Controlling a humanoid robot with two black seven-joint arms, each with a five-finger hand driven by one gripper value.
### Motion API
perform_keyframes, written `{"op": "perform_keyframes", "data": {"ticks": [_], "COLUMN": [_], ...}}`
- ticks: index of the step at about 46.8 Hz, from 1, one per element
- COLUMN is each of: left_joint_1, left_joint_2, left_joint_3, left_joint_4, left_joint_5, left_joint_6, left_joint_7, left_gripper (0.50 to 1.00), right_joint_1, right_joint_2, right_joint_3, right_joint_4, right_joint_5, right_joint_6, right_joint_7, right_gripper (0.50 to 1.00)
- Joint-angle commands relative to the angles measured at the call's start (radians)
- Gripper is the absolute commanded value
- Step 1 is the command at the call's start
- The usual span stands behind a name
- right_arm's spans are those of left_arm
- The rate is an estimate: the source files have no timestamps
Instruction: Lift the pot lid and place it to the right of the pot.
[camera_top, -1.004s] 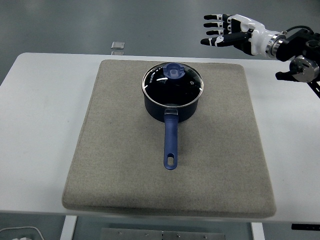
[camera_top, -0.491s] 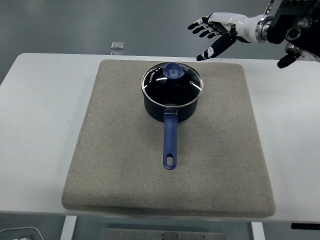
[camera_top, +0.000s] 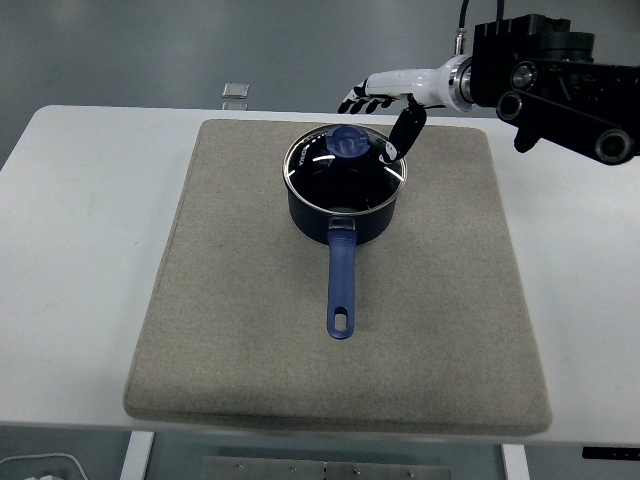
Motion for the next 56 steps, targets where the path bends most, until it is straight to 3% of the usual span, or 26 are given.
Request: {"op": "perform_keyframes", "data": {"ticks": [1, 9, 33, 48, 56], "left_joint_1": [0.000, 0.000, 0.000, 0.000, 0.000], "left_joint_2": [0.000, 0.000, 0.000, 0.000, 0.000], "left_joint_3": [0.000, 0.000, 0.000, 0.000, 0.000], "left_joint_4": [0.000, 0.000, 0.000, 0.000, 0.000], "left_joint_5": [0.000, 0.000, 0.000, 0.000, 0.000], "left_joint_6": [0.000, 0.000, 0.000, 0.000, 0.000], "left_joint_7": [0.000, 0.000, 0.000, 0.000, 0.000], "left_gripper": [1.000, 1.000, 1.000, 1.000, 1.000], "right_joint_1": [0.014, 0.028, 0.005, 0.003, 0.003], "right_joint_2": [0.004, 0.025, 0.050, 0.048, 0.054], "right_joint_3": [-0.013, -0.019, -0.041, -0.039, -0.036], "right_joint_4": [0.000, -0.002, -0.011, -0.011, -0.014], "right_joint_5": [0.000, 0.000, -0.005, -0.003, -0.003], "right_joint_6": [-0.004, -0.005, -0.036, -0.034, -0.034], "right_joint_7": [0.000, 0.000, 0.000, 0.002, 0.002], "right_gripper": [0.909, 0.874, 0.866, 0.805, 0.799]}}
